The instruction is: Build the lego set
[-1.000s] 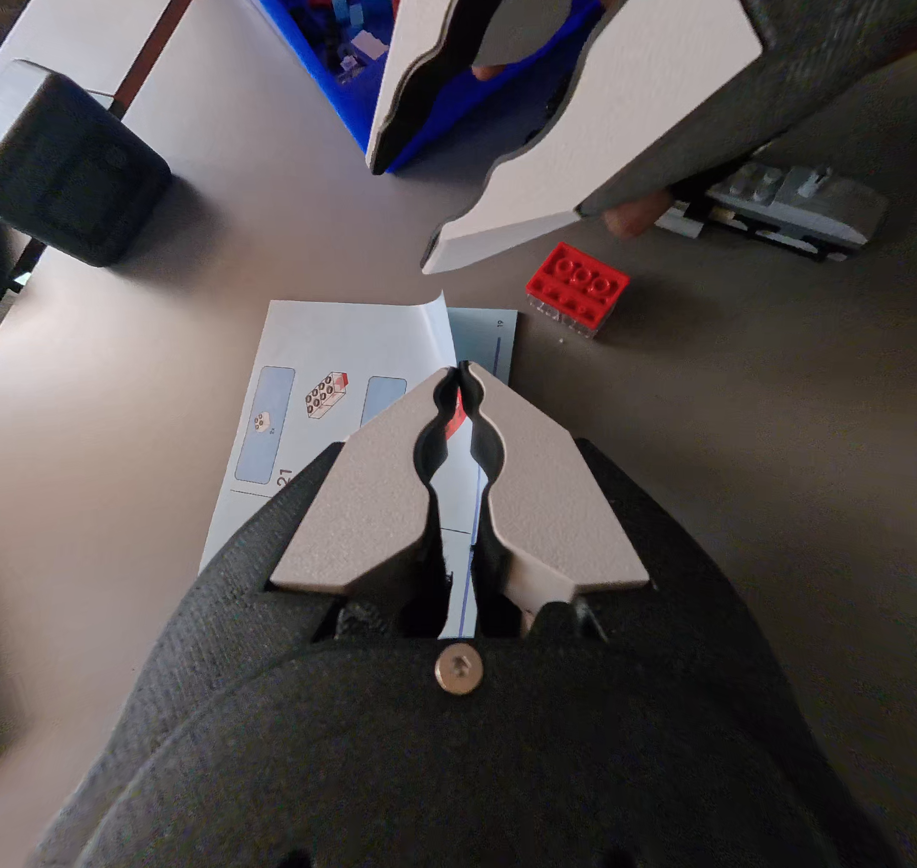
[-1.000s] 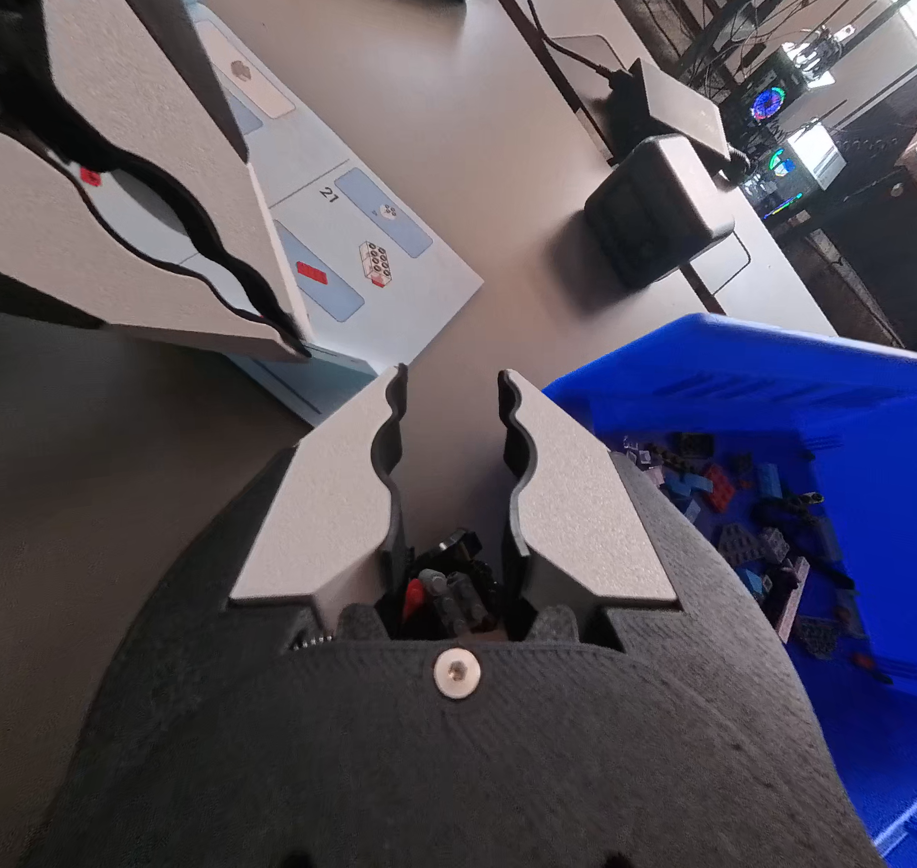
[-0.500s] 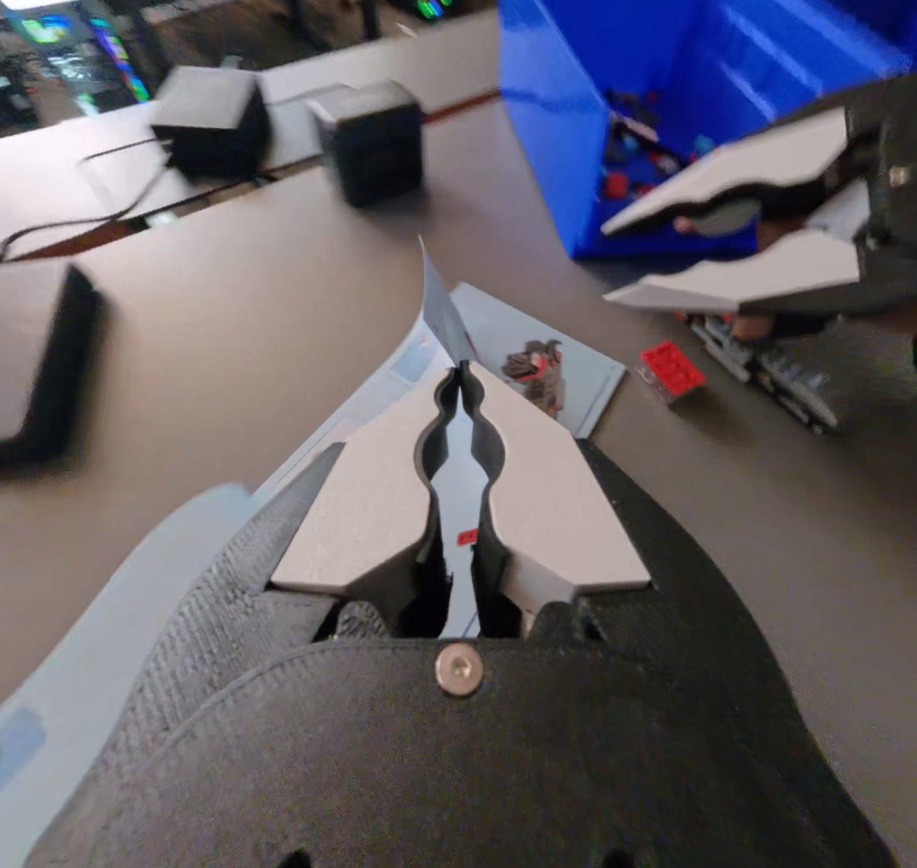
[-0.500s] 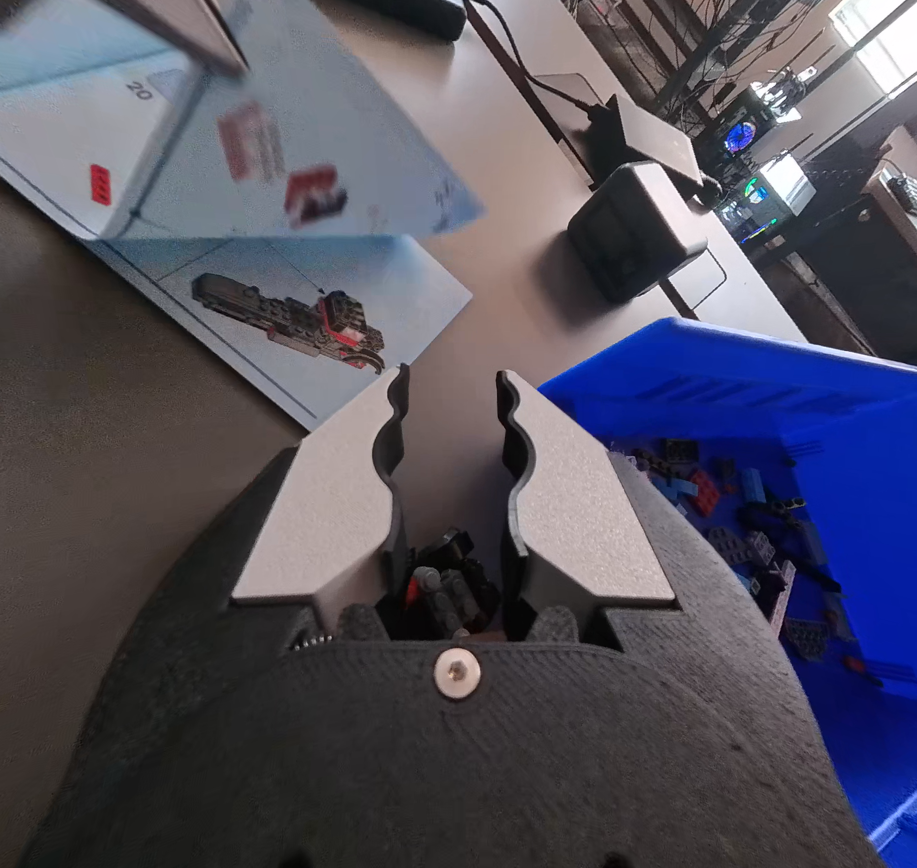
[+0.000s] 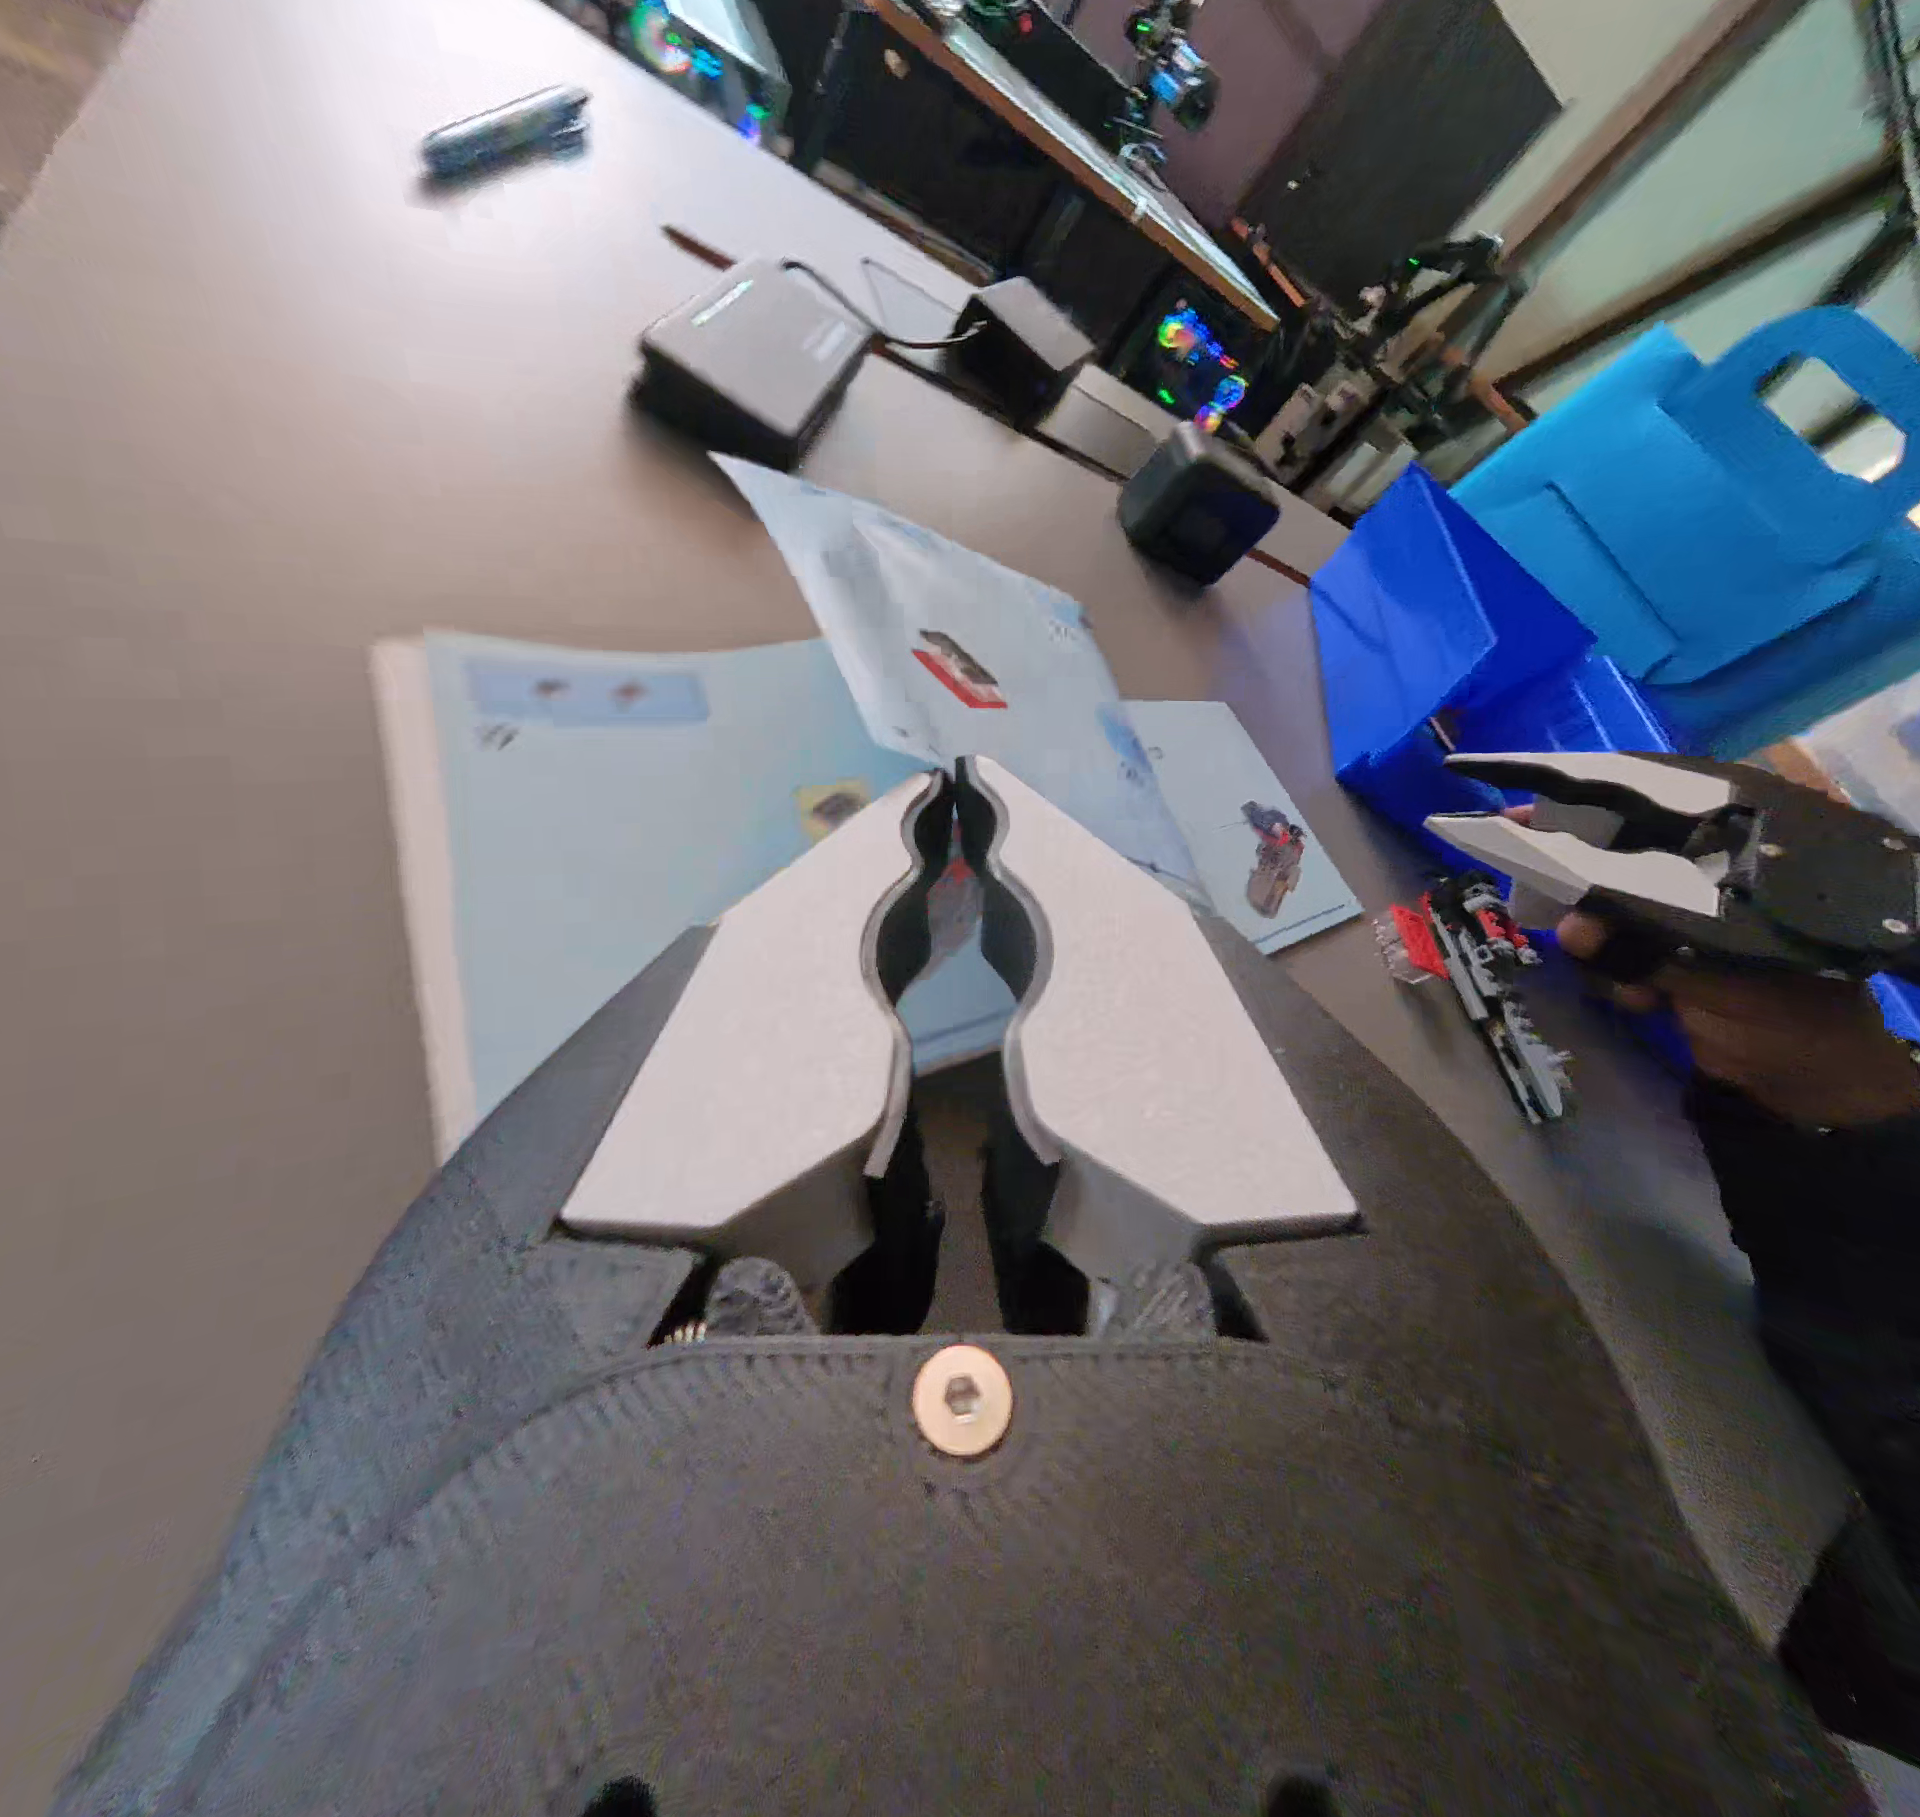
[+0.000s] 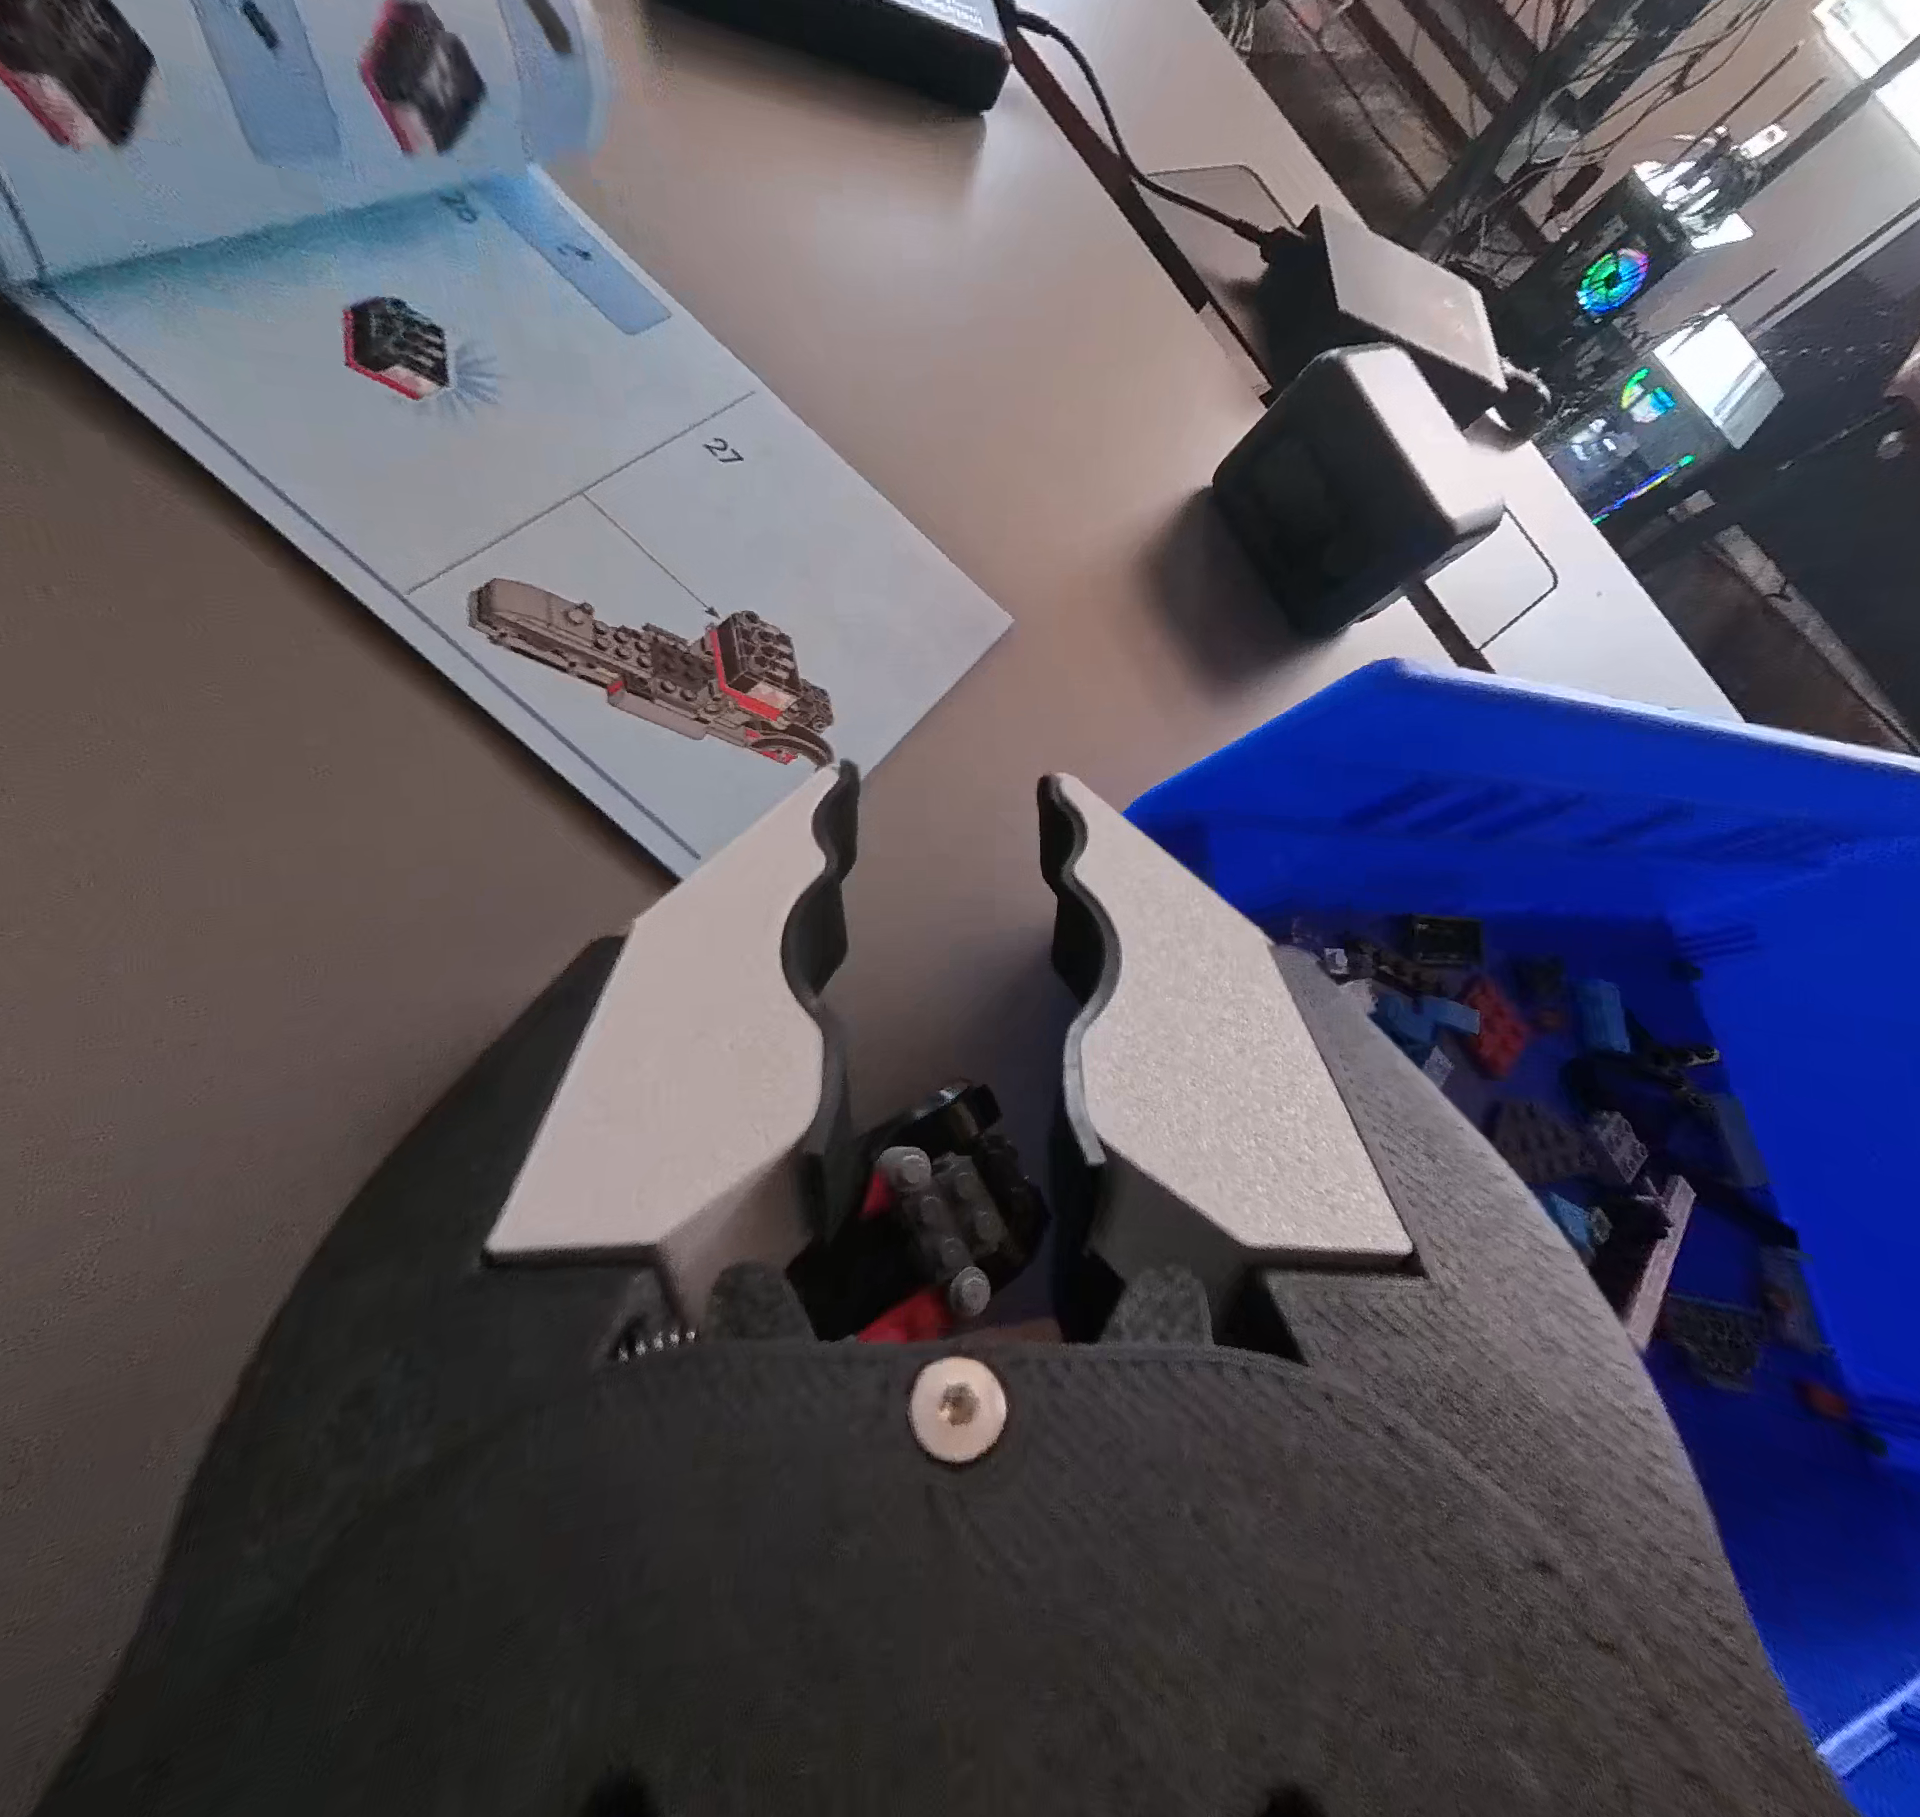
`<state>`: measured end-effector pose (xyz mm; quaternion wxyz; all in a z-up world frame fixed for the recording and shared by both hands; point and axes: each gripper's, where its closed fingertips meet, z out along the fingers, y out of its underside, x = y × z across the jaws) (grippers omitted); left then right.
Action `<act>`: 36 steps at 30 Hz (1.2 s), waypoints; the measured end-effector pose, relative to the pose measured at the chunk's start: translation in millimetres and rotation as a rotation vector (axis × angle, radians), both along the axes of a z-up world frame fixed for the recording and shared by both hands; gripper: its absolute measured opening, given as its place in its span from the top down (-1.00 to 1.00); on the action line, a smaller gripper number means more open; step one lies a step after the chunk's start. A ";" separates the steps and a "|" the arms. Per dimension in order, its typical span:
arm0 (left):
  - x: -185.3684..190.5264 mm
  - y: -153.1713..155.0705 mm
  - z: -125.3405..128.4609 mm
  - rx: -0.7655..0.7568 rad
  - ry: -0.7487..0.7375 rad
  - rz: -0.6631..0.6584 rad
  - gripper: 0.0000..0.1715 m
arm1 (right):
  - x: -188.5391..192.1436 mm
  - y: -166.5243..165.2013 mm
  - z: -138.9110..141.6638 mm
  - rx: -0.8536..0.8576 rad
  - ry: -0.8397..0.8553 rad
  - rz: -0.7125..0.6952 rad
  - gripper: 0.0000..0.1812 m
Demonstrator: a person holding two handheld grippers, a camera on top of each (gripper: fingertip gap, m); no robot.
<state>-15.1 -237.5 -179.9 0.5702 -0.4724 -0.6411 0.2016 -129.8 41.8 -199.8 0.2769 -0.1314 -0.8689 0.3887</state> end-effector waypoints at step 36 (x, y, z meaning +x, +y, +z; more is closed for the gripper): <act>5.5 57.8 -48.6 -0.218 -0.205 -0.222 0.71 | 40.2 30.3 -11.8 -0.083 -0.165 -0.016 0.59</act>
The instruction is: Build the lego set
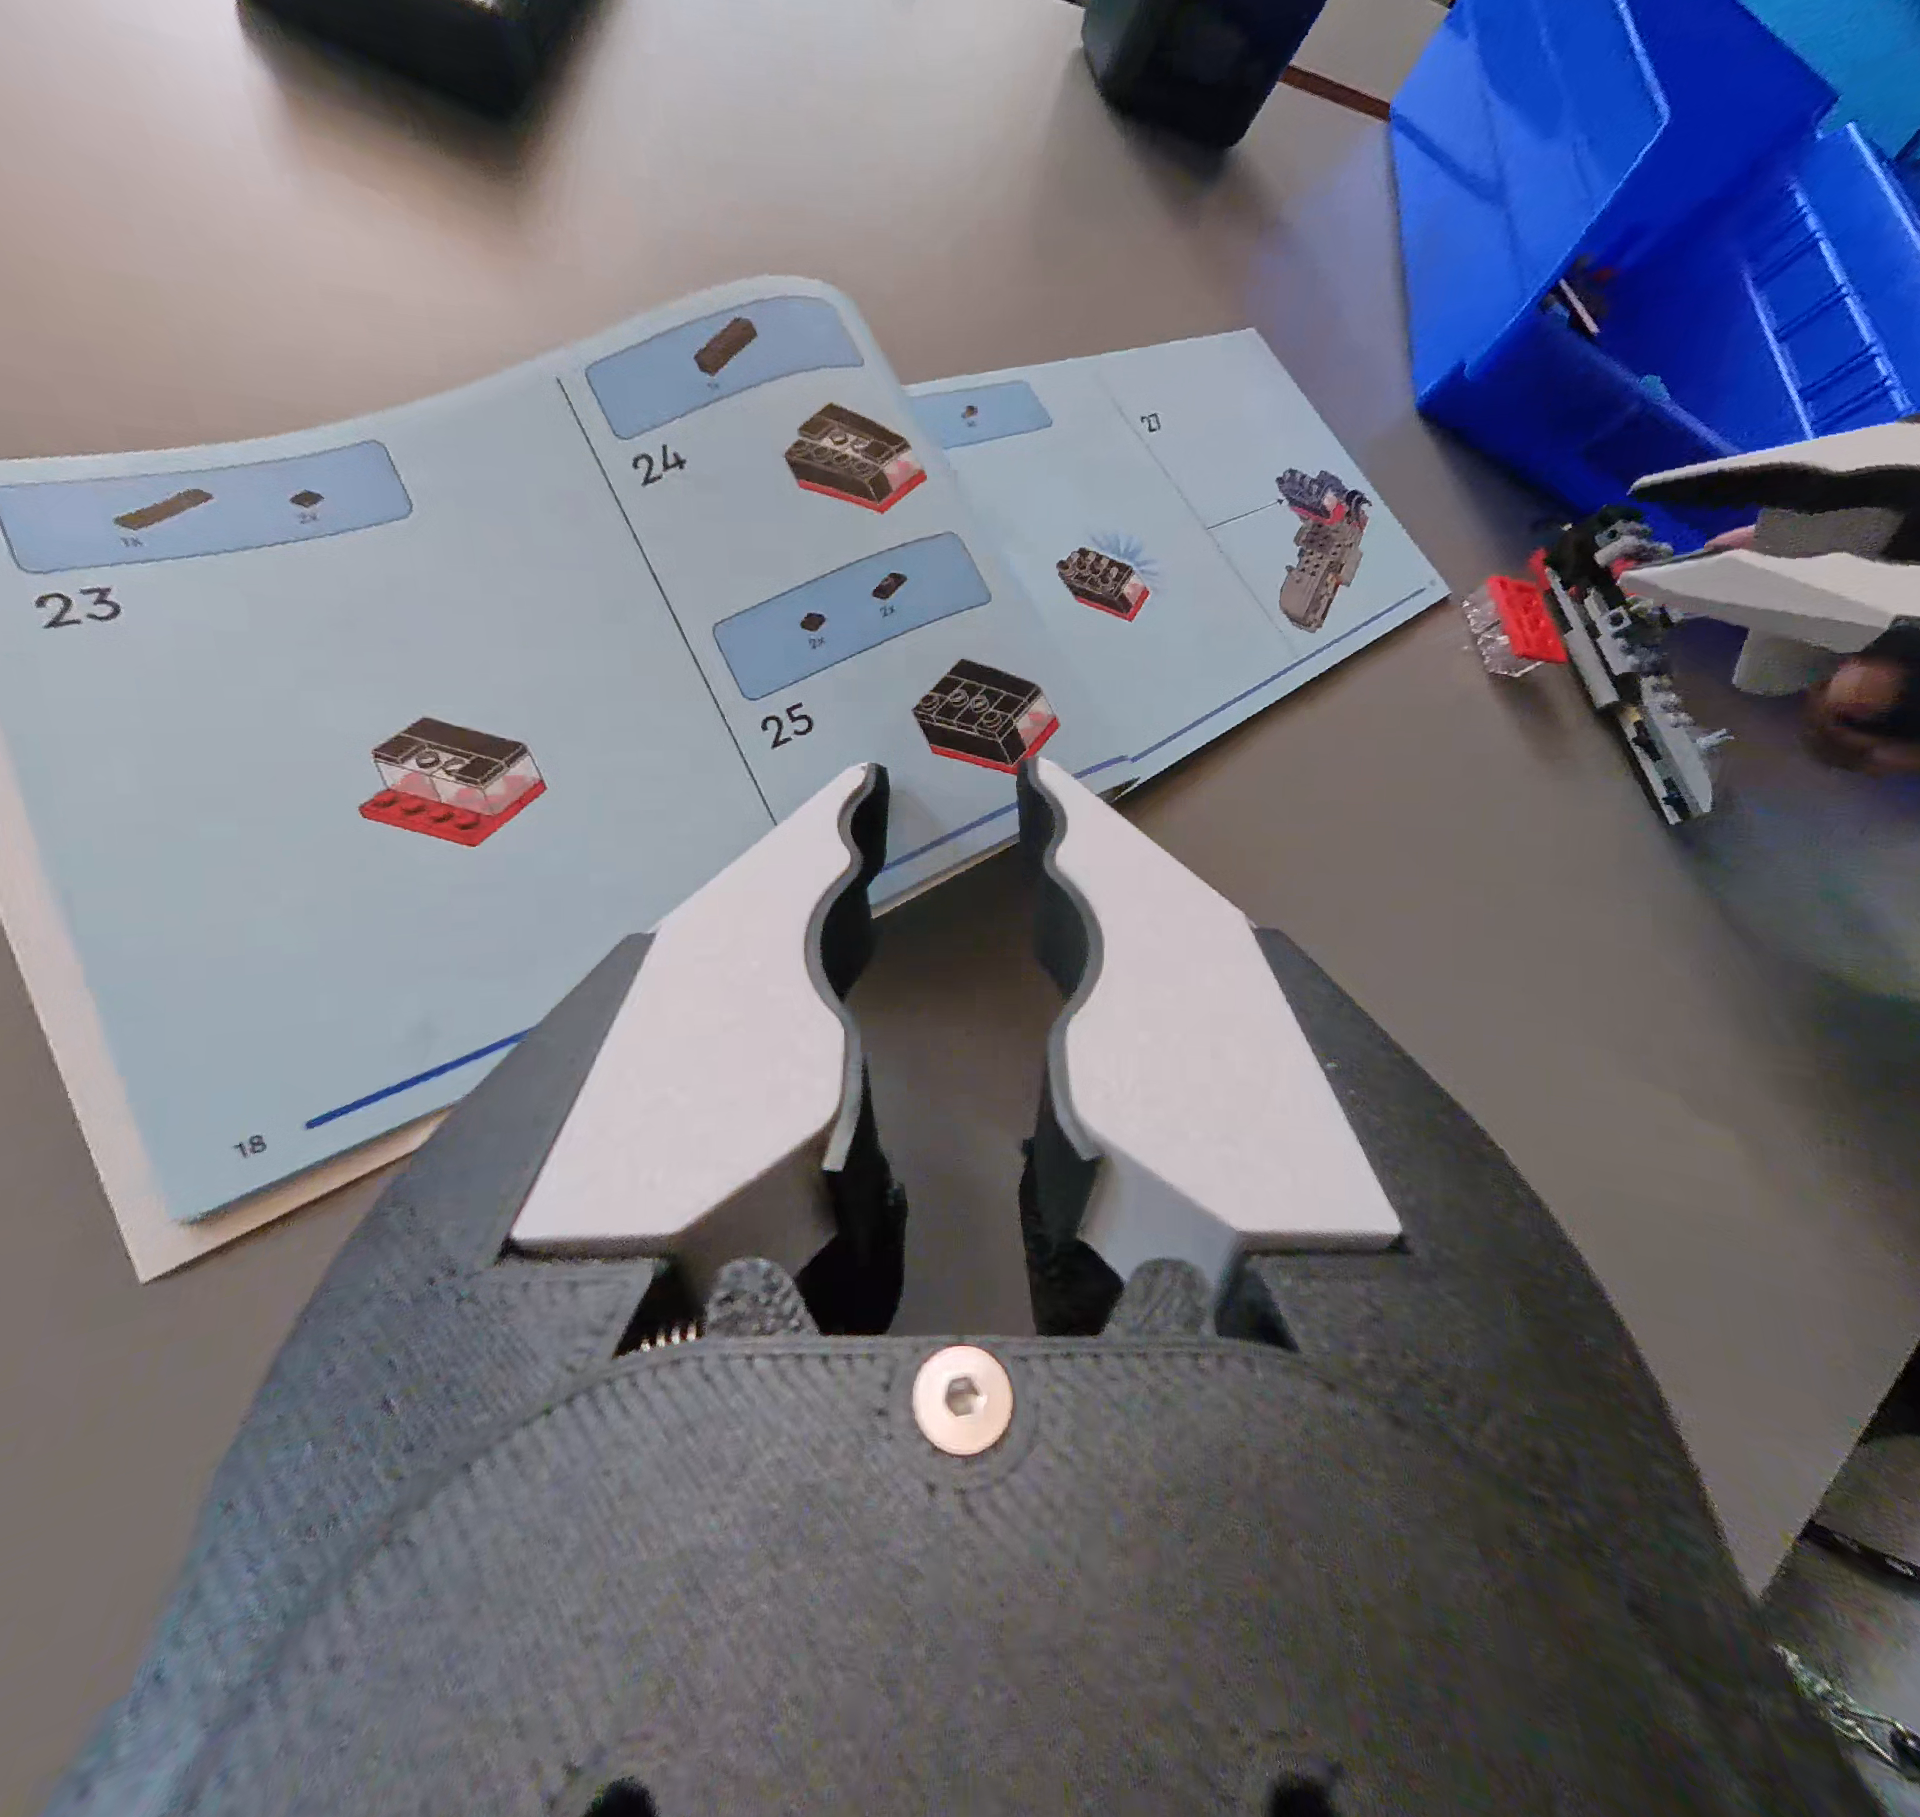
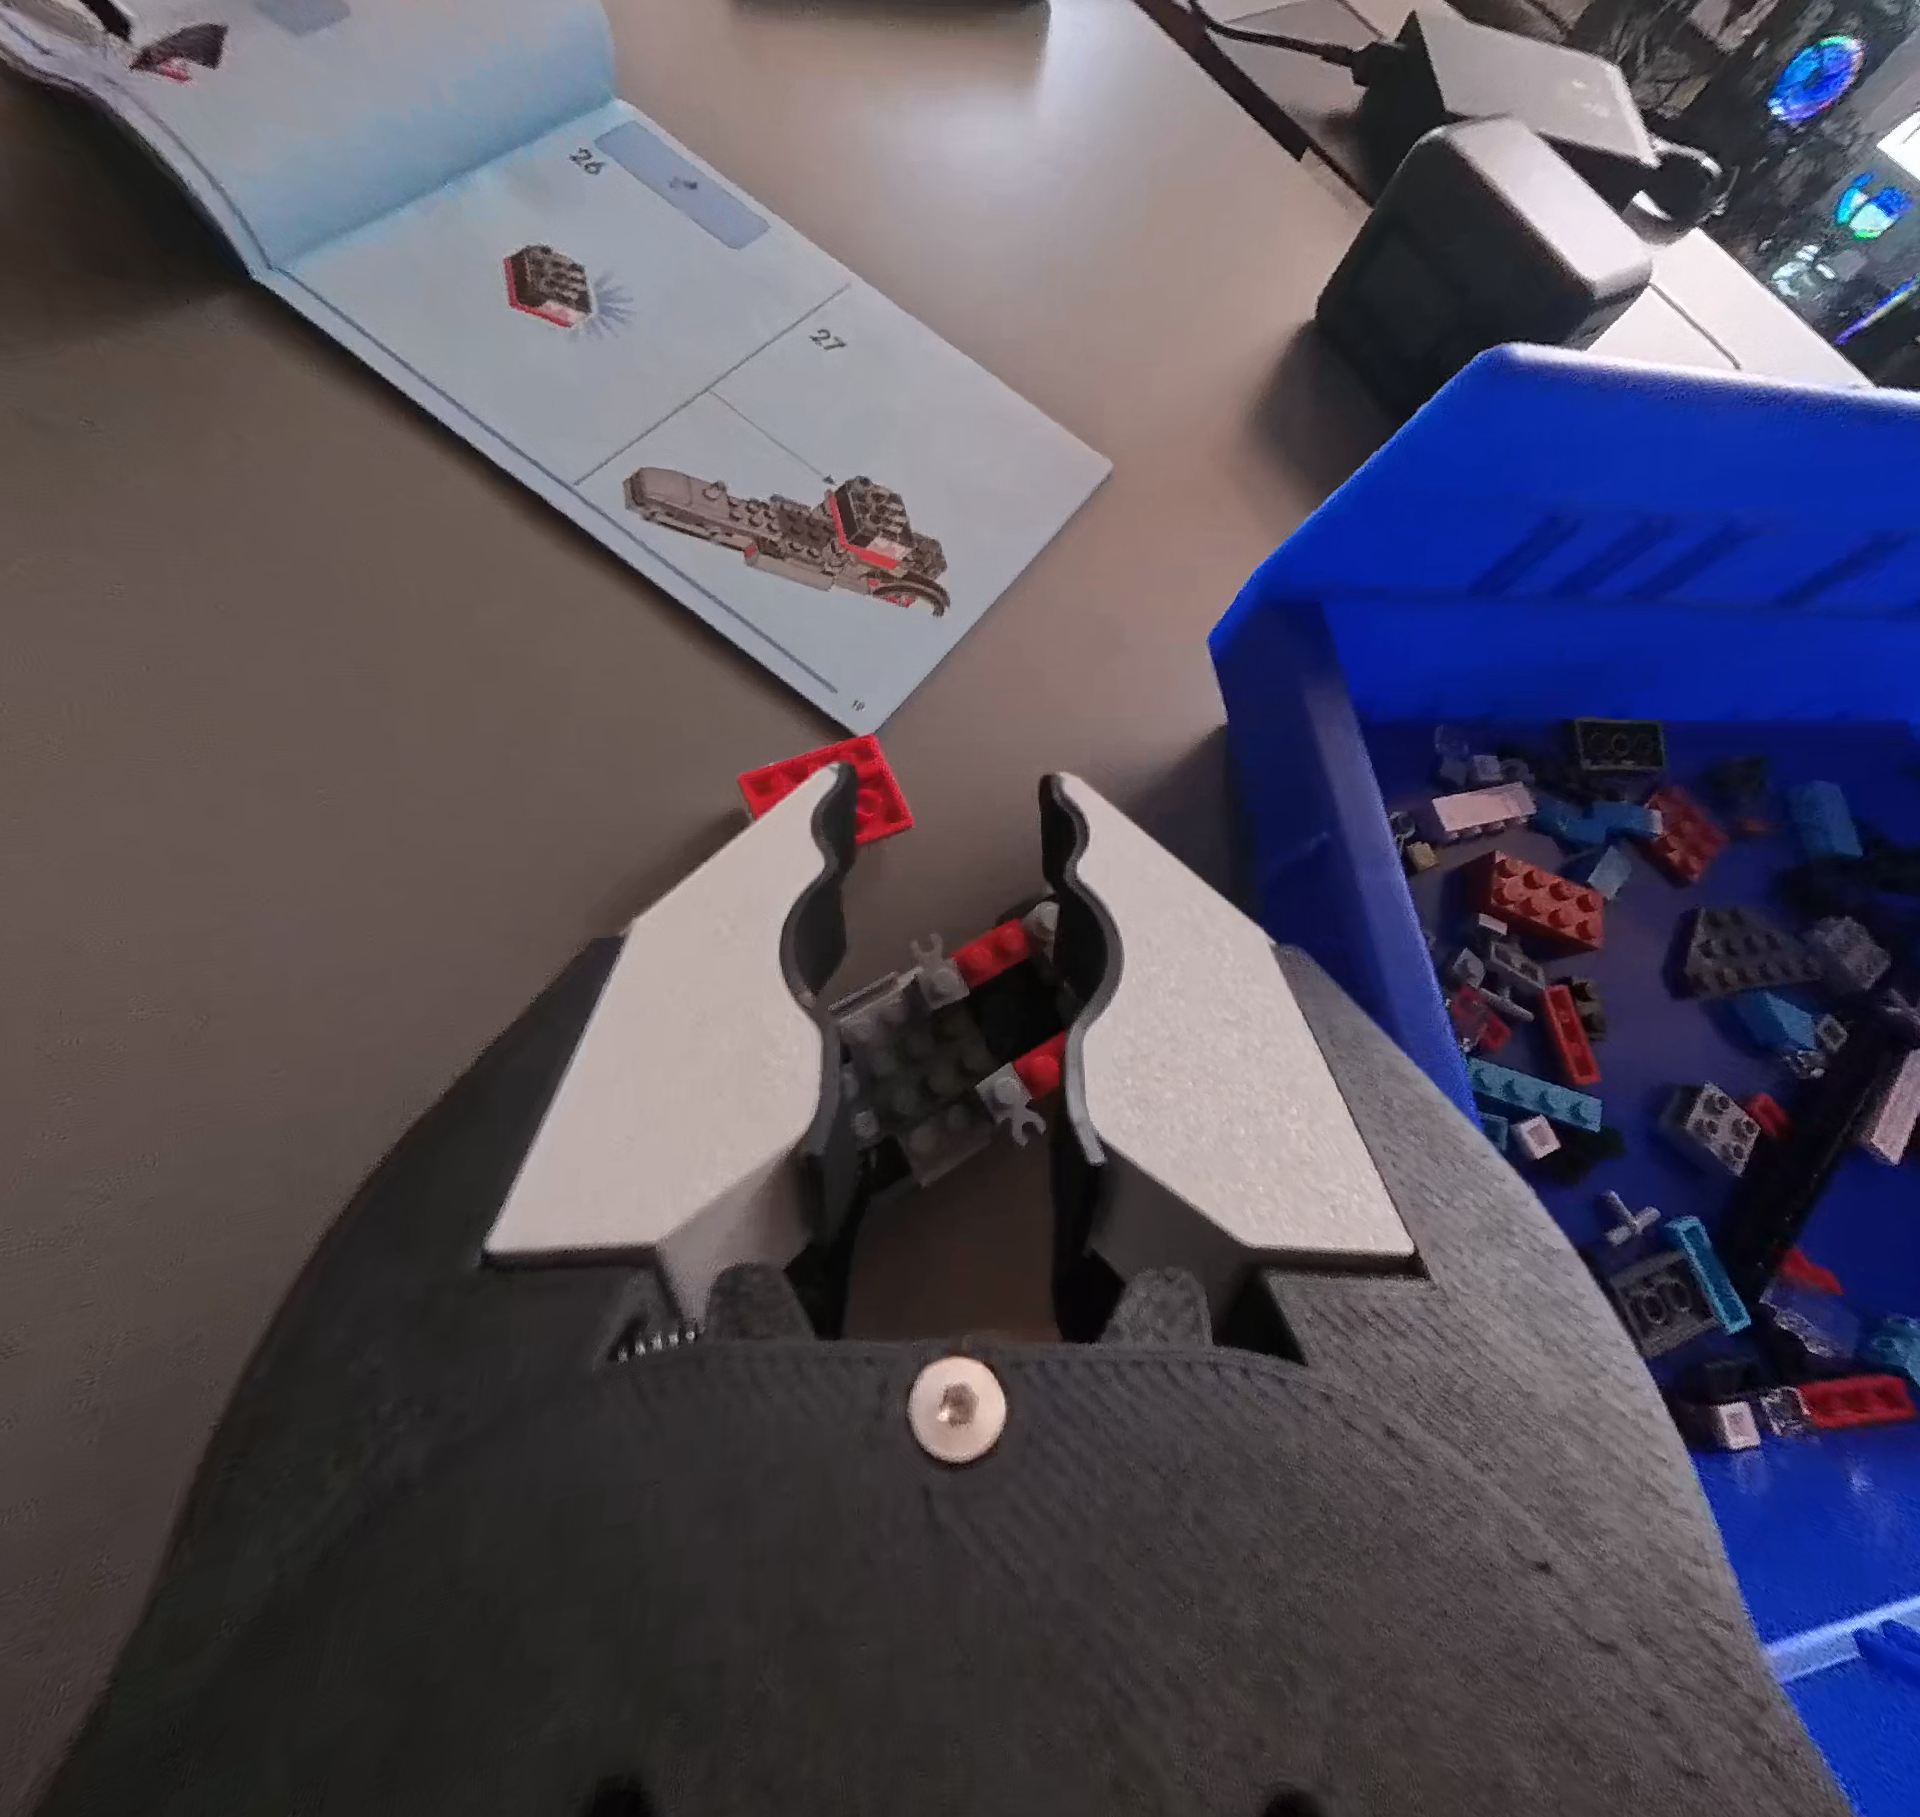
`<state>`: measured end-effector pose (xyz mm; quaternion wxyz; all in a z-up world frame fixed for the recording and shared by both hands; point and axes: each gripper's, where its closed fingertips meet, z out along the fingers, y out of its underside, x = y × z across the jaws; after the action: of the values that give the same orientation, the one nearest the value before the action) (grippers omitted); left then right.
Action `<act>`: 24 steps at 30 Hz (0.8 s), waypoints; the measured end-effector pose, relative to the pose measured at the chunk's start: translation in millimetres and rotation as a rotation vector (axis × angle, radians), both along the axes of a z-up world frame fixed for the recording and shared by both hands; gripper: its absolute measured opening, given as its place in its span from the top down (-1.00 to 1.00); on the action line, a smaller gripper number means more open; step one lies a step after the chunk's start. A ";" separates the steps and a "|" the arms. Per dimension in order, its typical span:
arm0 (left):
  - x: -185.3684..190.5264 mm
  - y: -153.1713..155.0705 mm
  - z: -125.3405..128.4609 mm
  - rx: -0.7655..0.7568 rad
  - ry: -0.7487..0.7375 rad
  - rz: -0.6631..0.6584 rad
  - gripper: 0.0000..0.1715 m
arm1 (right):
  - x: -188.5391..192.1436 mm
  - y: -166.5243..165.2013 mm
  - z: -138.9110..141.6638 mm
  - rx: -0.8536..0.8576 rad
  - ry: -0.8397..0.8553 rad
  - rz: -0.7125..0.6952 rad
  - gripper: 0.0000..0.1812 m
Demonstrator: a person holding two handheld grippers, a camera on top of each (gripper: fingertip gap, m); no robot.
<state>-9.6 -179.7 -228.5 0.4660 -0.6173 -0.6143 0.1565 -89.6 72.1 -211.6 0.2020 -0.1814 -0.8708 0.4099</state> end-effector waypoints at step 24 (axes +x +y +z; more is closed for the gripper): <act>8.5 7.6 18.4 0.061 0.129 -0.033 0.71 | 14.2 -25.1 -33.3 0.404 -0.045 0.340 0.62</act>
<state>-1.0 -172.1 -210.2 0.5256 -0.6015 -0.5773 0.1696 -75.4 47.1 -244.9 0.1431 0.0026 -0.9572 0.2515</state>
